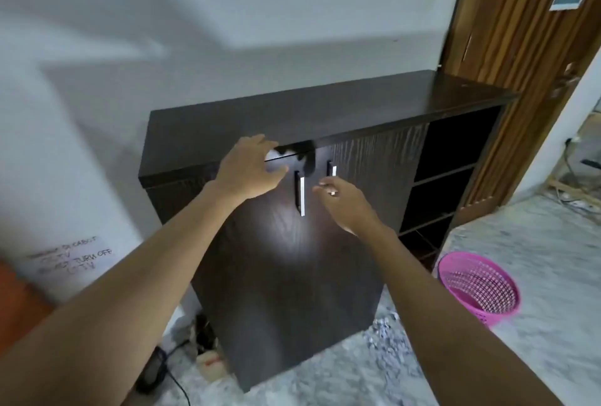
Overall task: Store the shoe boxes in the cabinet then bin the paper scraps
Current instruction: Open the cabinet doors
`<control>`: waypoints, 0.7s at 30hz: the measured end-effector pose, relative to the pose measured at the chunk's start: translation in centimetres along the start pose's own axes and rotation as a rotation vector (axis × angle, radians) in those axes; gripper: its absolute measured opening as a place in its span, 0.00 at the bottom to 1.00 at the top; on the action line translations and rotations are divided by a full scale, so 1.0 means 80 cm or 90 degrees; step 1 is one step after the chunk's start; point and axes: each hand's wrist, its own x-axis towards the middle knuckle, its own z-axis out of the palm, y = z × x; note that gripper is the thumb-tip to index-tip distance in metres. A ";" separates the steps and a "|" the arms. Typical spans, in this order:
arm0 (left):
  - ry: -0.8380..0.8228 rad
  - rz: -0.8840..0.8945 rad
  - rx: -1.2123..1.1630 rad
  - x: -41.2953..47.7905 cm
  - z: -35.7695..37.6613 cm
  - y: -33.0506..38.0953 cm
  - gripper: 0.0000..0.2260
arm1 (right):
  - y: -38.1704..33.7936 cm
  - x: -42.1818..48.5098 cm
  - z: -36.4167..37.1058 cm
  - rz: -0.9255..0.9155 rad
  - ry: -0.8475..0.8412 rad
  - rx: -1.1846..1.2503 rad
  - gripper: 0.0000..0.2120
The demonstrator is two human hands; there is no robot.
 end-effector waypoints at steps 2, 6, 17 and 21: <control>0.036 -0.014 0.000 0.015 -0.001 -0.006 0.22 | -0.004 0.007 0.018 0.028 -0.004 0.005 0.20; 0.057 -0.026 0.002 0.029 0.003 -0.016 0.16 | -0.015 0.024 0.057 0.078 0.018 0.024 0.19; 0.098 0.017 -0.025 0.045 0.007 -0.036 0.11 | -0.025 0.058 0.092 0.092 0.245 0.108 0.10; 0.105 0.027 -0.019 0.047 0.007 -0.039 0.13 | -0.022 0.061 0.091 0.098 0.254 0.102 0.10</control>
